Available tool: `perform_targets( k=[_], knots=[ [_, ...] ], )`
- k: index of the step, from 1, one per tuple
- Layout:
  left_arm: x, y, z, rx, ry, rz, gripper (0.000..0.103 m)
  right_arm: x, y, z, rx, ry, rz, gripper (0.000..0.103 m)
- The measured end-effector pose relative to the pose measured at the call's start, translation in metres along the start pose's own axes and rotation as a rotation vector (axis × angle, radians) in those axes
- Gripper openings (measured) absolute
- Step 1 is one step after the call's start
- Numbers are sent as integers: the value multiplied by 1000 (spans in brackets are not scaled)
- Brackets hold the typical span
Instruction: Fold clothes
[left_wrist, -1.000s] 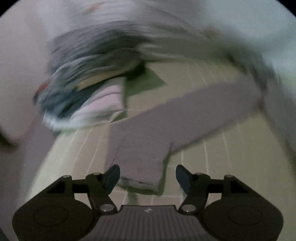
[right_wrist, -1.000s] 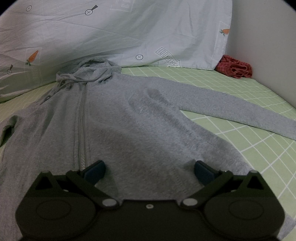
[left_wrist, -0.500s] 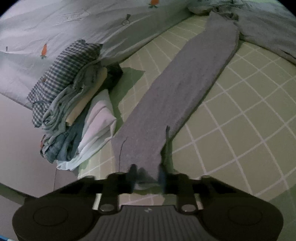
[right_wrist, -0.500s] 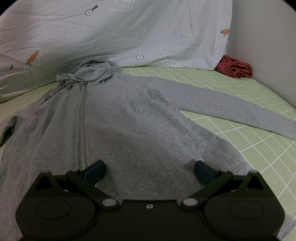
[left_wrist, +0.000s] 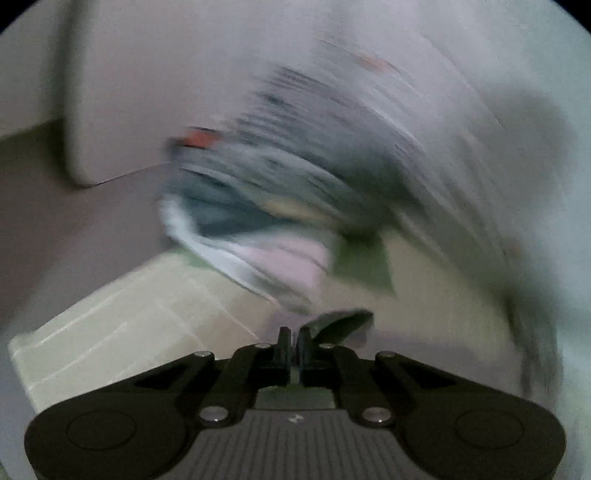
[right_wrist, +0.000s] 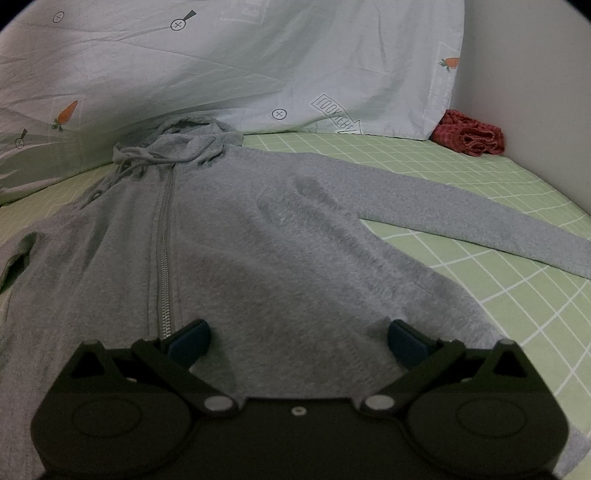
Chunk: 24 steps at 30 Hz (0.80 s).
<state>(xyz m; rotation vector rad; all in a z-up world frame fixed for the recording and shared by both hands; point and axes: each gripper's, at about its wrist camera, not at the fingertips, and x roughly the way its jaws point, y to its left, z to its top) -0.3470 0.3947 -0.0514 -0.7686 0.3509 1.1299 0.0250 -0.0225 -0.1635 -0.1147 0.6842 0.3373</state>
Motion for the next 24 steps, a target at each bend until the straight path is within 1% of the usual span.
perform_targets(
  k=[3, 6, 7, 8, 9, 10, 11, 12, 13, 14, 15, 16, 18, 20, 21, 23, 24],
  knots=[
    [10, 35, 15, -154, -1, 92, 3, 0, 0, 0, 1, 0, -1, 103],
    [23, 67, 15, -303, 41, 186, 3, 0, 1, 0, 1, 1, -1, 103],
    [24, 73, 12, -337, 46, 201, 4, 0, 1, 0, 1, 1, -1, 103],
    [25, 79, 10, -369, 51, 214, 6, 0, 1, 0, 1, 1, -1, 103],
    [25, 80, 7, -380, 55, 214, 16, 0, 1, 0, 1, 1, -1, 103],
    [25, 82, 3, -388, 58, 213, 22, 0, 0, 0, 1, 1, -1, 103],
    [26, 79, 0, -373, 66, 207, 33, 0, 0, 0, 1, 2, -1, 103],
    [28, 76, -2, -356, 75, 201, 42, 0, 0, 0, 0, 2, -1, 103],
    [29, 73, -5, -338, 84, 194, 46, 0, 0, 0, 0, 2, 0, 103],
    [31, 70, -9, -309, 99, 188, 53, 0, 0, 0, 0, 2, 0, 103],
    [36, 64, -12, -275, 112, 189, 63, 0, 0, 0, -1, 2, 0, 103],
    [42, 58, -14, -240, 126, 192, 66, 1, 0, 0, -1, 2, -1, 103],
    [50, 48, -19, -186, 130, 227, 70, 1, 0, 0, -1, 2, -1, 103],
    [59, 37, -23, -127, 125, 297, 74, 1, 0, 0, -1, 3, -1, 103],
    [63, 34, -24, -103, 124, 313, 76, 1, 0, 0, -1, 3, -1, 103],
    [68, 28, -26, -54, 117, 339, 77, 1, 0, 0, -2, 3, -1, 103],
    [70, 26, -27, -34, 114, 352, 76, 1, 0, 0, -2, 3, -1, 103]
  ],
)
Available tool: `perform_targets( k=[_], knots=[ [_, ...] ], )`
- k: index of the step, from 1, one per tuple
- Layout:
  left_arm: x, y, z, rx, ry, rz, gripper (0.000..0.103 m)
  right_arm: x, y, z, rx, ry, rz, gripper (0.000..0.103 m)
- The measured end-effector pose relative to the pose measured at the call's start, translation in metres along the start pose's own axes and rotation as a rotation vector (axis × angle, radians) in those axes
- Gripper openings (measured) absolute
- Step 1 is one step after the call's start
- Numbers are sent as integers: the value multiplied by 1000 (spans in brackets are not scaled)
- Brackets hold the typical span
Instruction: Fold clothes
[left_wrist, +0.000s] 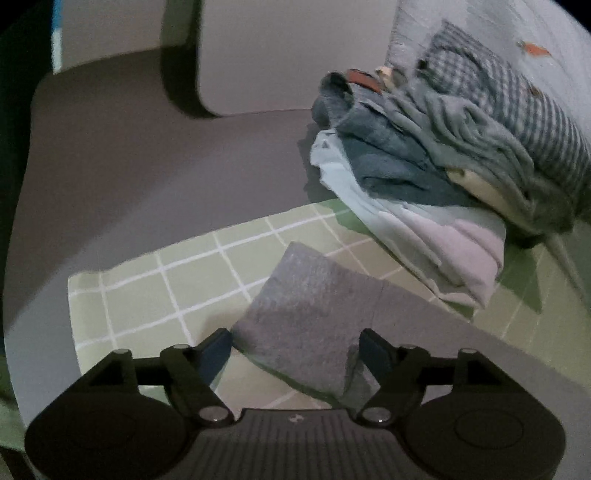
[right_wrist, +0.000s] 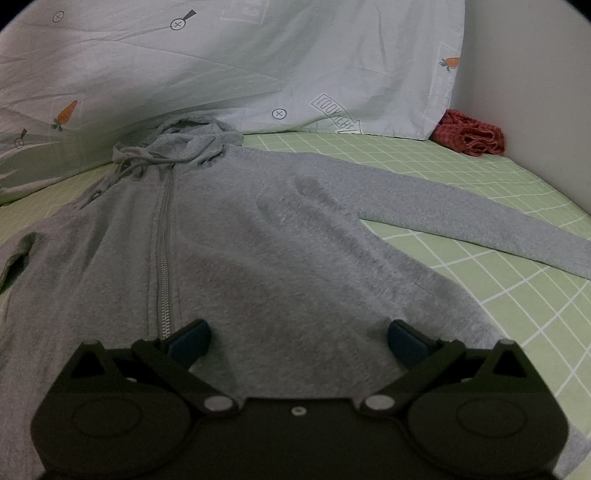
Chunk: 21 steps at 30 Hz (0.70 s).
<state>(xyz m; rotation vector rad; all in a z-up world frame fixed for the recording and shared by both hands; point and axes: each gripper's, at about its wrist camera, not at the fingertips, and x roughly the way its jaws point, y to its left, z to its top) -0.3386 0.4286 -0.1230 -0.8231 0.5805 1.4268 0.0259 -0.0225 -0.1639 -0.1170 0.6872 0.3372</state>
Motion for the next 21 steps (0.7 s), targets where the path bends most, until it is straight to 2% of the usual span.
perform_targets(
  k=[1, 2, 3, 5, 7, 11, 21],
  knots=[
    [1, -2, -1, 18, -6, 14, 74, 0, 0, 0, 0, 0, 0, 103],
    [1, -3, -1, 28, -13, 28, 63, 0, 0, 0, 0, 0, 0, 103],
    [-1, -1, -2, 32, -16, 32, 42, 0, 0, 0, 0, 1, 0, 103],
    [-4, 3, -2, 38, -21, 36, 17, 0, 1, 0, 1, 1, -1, 103],
    [-7, 9, -3, 25, -8, 19, 15, 0, 1, 0, 1, 0, 0, 103],
    [-19, 16, -13, 91, 1, 28, 13, 0, 0, 0, 0, -1, 2, 103],
    [-64, 62, -47, 68, 44, 44, 13, 0, -1, -1, -2, -2, 5, 103]
  ],
)
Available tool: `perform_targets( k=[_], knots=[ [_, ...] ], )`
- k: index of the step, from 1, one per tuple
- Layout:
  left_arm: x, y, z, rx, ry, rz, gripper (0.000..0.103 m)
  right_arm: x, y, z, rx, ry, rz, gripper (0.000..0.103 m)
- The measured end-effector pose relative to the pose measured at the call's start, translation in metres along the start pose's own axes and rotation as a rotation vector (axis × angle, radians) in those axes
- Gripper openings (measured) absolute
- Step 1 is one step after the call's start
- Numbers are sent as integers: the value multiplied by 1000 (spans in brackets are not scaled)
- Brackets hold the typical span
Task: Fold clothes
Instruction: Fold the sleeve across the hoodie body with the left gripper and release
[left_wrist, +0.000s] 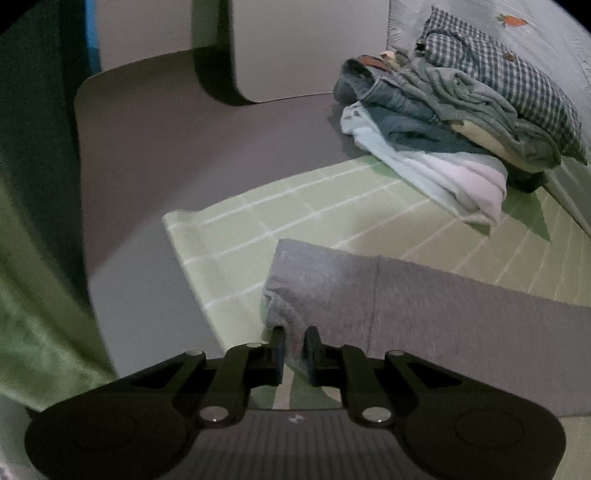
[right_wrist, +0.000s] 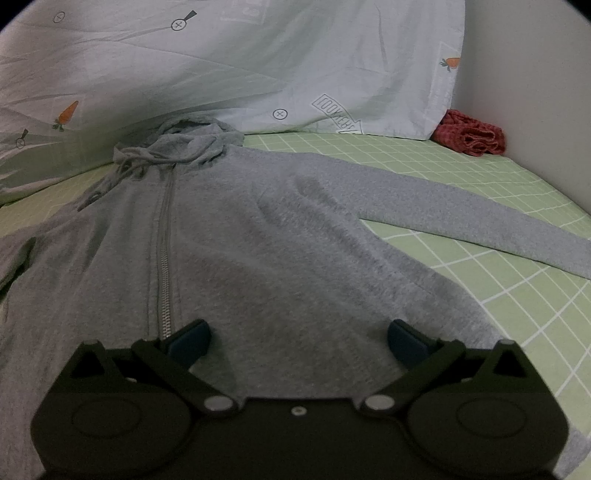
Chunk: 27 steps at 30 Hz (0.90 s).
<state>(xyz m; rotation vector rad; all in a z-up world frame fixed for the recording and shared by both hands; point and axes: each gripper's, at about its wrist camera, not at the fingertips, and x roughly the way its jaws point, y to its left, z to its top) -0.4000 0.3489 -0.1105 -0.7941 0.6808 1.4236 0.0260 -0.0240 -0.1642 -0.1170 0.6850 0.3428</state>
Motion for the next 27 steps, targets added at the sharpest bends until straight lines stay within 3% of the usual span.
perform_targets(
  k=[7, 16, 20, 24, 27],
  knots=[
    [-18, 12, -18, -17, 14, 7, 13, 0, 0, 0, -1, 0, 1, 103],
    [-31, 0, -34, 8, 16, 18, 12, 0, 0, 1, -3, -1, 5, 103],
    [-37, -6, -40, -7, 19, -12, 12, 0, -1, 0, -4, -2, 7, 103],
    [-44, -20, -41, -3, 9, -99, 11, 0, -1, 0, -4, -2, 9, 103],
    [-52, -42, -36, 50, -15, -148, 11, 0, -1, 0, -4, -2, 10, 103]
  ],
)
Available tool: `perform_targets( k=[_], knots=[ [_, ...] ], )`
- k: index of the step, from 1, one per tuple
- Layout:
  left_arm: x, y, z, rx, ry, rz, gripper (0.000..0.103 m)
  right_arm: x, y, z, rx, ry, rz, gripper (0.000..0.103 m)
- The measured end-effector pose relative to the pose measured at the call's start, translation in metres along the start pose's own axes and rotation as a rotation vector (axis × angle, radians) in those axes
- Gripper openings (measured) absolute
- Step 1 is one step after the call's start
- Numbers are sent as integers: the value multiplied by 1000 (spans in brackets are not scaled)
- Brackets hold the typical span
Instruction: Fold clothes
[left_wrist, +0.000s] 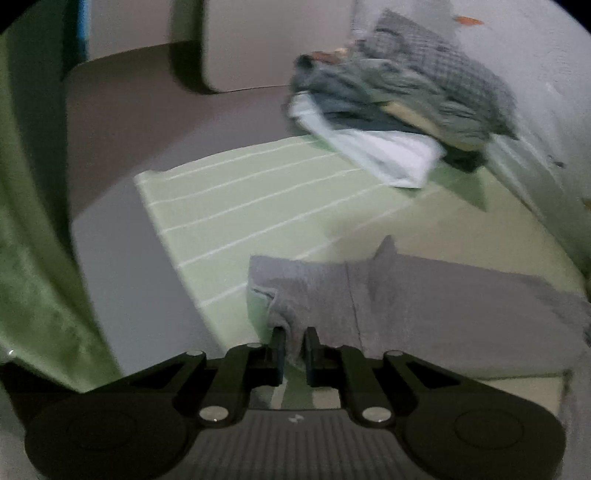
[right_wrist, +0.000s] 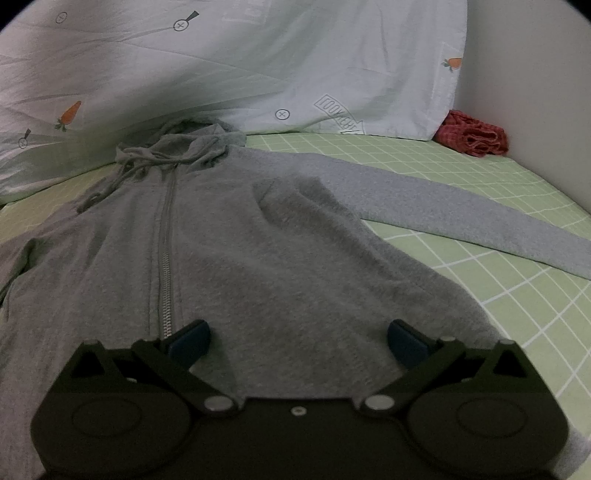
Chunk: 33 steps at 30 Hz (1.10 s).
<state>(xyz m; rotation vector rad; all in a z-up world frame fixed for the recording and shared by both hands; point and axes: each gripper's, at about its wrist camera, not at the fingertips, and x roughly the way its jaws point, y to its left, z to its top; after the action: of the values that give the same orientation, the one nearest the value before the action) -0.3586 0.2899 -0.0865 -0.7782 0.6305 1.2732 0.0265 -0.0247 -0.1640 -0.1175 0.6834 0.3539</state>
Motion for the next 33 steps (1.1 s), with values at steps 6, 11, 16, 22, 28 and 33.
perform_targets(
  k=[6, 11, 16, 22, 28, 33],
  knots=[
    [-19, -69, 9, 170, -61, -173, 11, 0, -1, 0, -2, 0, 3, 103],
    [-37, -136, 2, 313, -23, -435, 11, 0, -1, 0, -3, 0, 4, 103],
    [-24, -187, -35, 472, 203, -650, 37, 0, -1, 0, -2, 0, 7, 103],
    [-11, -196, -57, 552, 264, -574, 70, 0, -3, -1, -6, 1, 18, 103],
    [-1, -179, -44, 527, 157, -392, 87, 2, -7, 13, -35, 84, 74, 103],
    [14, -155, -39, 484, 157, -286, 95, -4, -16, 40, 59, 158, 288, 103]
  ],
)
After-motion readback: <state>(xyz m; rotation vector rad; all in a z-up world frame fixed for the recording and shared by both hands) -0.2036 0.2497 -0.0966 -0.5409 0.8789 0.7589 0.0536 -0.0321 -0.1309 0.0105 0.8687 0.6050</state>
